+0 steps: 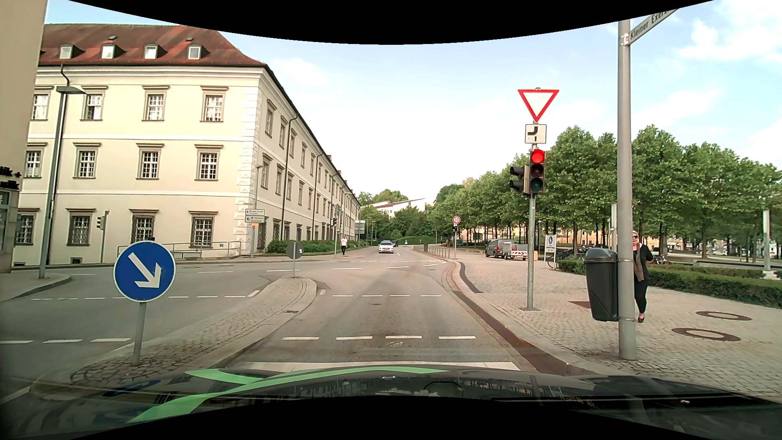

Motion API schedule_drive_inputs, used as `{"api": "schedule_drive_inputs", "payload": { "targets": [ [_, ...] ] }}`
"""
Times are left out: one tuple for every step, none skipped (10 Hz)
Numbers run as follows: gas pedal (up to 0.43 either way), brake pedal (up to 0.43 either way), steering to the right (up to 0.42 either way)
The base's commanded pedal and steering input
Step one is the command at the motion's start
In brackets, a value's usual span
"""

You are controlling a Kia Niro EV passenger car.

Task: Follow the waypoints while adhering to traffic rules and regulations

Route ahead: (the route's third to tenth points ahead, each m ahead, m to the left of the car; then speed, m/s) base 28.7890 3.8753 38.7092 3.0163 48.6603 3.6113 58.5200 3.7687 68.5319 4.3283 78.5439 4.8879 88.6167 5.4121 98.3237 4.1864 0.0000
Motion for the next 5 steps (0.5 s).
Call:
{"api": "schedule_drive_inputs", "payload": {
  "targets": [
    [0.000, 0.457, 0.005],
    [0.000, 0.457, 0.005],
    [0.000, 0.457, 0.002],
    [0.000, 0.457, 0.000],
    [0.000, 0.457, 0.001]
  ]
}}
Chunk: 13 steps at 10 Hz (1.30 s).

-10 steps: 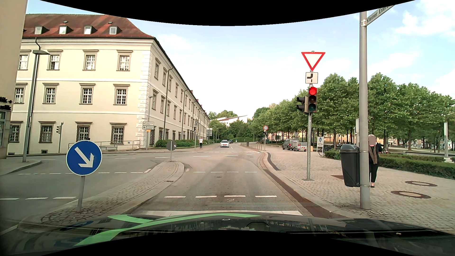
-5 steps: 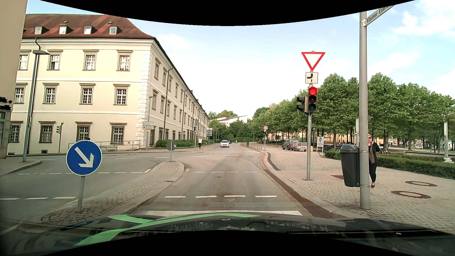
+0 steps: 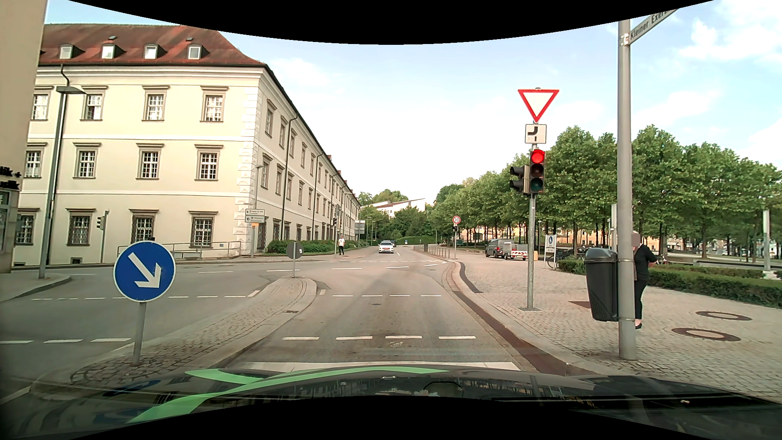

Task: Follow the waypoints while adhering to traffic rules and regulations

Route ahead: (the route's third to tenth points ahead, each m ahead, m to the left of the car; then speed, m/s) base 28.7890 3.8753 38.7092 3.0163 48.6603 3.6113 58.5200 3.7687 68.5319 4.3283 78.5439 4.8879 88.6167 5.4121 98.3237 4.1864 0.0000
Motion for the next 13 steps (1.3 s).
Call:
{"api": "schedule_drive_inputs", "payload": {
  "targets": [
    [0.000, 0.457, 0.002],
    [0.000, 0.457, 0.002],
    [0.000, 0.457, 0.002],
    [0.000, 0.457, 0.002],
    [0.000, 0.457, 0.002],
    [0.000, 0.451, 0.002],
    [0.000, 0.457, 0.002],
    [0.000, 0.457, 0.002],
    [0.000, 0.457, 0.002],
    [0.000, 0.457, 0.002],
    [0.000, 0.457, 0.002],
    [0.000, 0.457, 0.002],
    [0.000, 0.457, 0.002]
  ]
}}
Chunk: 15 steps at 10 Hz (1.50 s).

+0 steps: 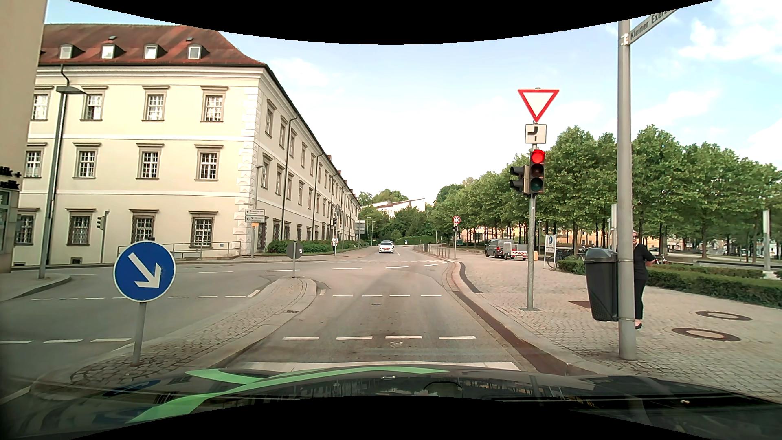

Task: Follow the waypoints while adhering to traffic rules and regulations

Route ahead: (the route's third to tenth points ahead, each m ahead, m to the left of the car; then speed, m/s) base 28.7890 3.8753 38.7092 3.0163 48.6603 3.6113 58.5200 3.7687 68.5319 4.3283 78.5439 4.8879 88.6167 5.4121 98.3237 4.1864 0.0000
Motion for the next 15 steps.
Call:
{"api": "schedule_drive_inputs", "payload": {
  "targets": [
    [0.000, 0.457, 0.002],
    [0.000, 0.457, 0.002],
    [0.000, 0.457, 0.001],
    [0.000, 0.457, 0.001],
    [0.000, 0.457, 0.001],
    [0.000, 0.457, 0.001],
    [0.000, 0.457, 0.000],
    [0.000, 0.457, 0.000],
    [0.000, 0.457, -0.002],
    [0.000, 0.457, -0.002],
    [0.000, 0.451, -0.001],
    [0.000, 0.457, -0.001],
    [0.000, 0.457, -0.001],
    [0.000, 0.457, 0.000],
    [0.000, 0.457, 0.000]
  ]
}}
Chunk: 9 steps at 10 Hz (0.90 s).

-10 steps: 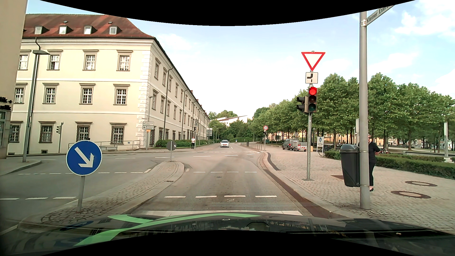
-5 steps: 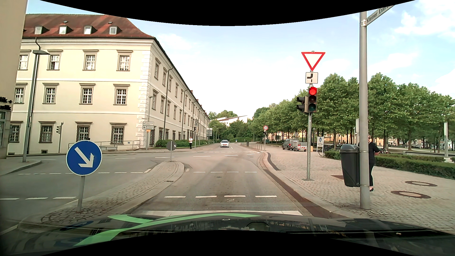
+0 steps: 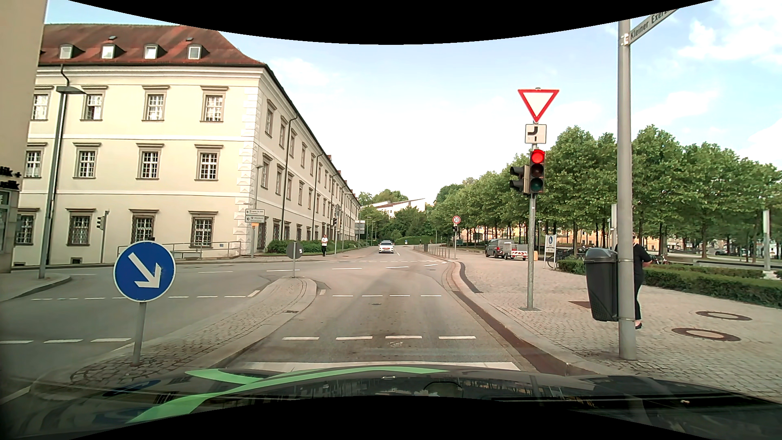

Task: Follow the waypoints while adhering to traffic rules and regulations

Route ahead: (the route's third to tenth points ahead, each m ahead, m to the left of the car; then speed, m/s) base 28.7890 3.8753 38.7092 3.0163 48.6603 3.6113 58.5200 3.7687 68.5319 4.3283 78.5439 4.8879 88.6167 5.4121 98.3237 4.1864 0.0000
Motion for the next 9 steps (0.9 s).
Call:
{"api": "schedule_drive_inputs", "payload": {
  "targets": [
    [0.000, 0.457, 0.000],
    [0.000, 0.457, -0.001],
    [0.000, 0.457, 0.000],
    [0.000, 0.457, 0.000],
    [0.000, 0.457, -0.001],
    [0.000, 0.457, -0.001],
    [0.000, 0.457, -0.001],
    [0.000, 0.457, -0.001],
    [0.000, 0.463, -0.001]
  ]
}}
